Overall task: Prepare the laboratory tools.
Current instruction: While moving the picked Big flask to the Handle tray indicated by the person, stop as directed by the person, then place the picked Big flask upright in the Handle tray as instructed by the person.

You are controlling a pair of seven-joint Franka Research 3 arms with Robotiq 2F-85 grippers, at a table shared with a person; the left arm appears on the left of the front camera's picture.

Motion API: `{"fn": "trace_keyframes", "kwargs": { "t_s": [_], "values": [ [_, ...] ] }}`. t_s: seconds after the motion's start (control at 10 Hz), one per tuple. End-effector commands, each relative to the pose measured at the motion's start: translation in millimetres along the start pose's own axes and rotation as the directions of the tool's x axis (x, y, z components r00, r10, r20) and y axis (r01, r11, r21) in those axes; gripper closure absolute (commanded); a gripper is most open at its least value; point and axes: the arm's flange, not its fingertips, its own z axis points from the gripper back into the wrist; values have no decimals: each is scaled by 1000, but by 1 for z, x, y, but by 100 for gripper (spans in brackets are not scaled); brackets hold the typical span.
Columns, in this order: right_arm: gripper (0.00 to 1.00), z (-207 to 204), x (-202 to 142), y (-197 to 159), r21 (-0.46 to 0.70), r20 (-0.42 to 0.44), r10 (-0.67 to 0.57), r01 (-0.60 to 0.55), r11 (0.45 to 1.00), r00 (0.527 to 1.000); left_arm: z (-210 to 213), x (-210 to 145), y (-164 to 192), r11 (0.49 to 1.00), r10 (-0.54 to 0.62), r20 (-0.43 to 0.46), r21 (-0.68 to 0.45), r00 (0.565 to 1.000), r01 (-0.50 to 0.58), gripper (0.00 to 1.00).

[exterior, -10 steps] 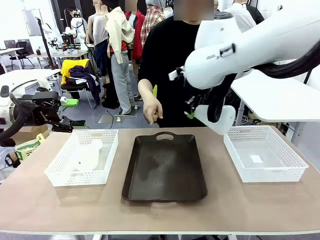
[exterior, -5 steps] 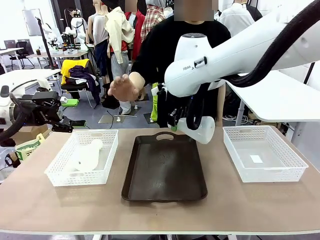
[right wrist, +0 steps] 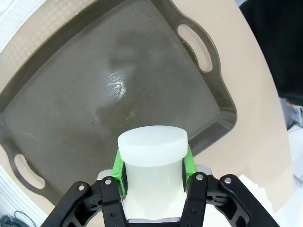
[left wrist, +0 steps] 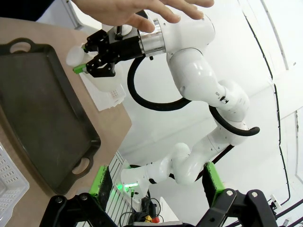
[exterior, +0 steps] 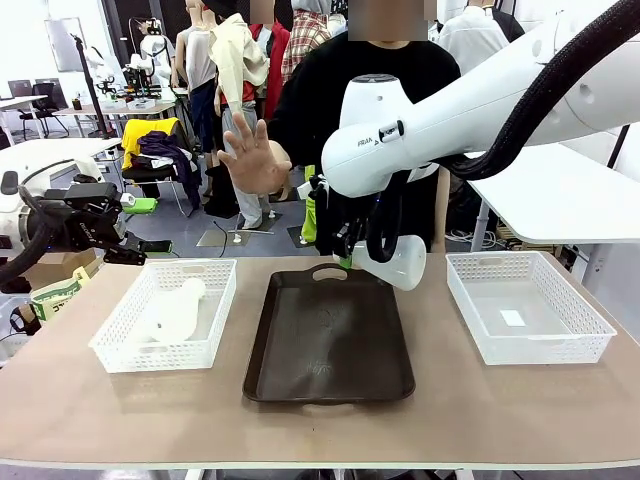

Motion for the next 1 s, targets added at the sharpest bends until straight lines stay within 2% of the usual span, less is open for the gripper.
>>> {"fn": "trace_keyframes", "kwargs": {
  "t_s": [0.0,0.9],
  "values": [
    [100,1,-2,1,-3,11,-4,4,1000,1000,1,0,-2,1000,-4,5,-7,1000,4,0],
    [100,1,-2,1,-3,11,-4,4,1000,1000,1,0,-2,1000,-4,5,-7,1000,4,0]
  ]
}}
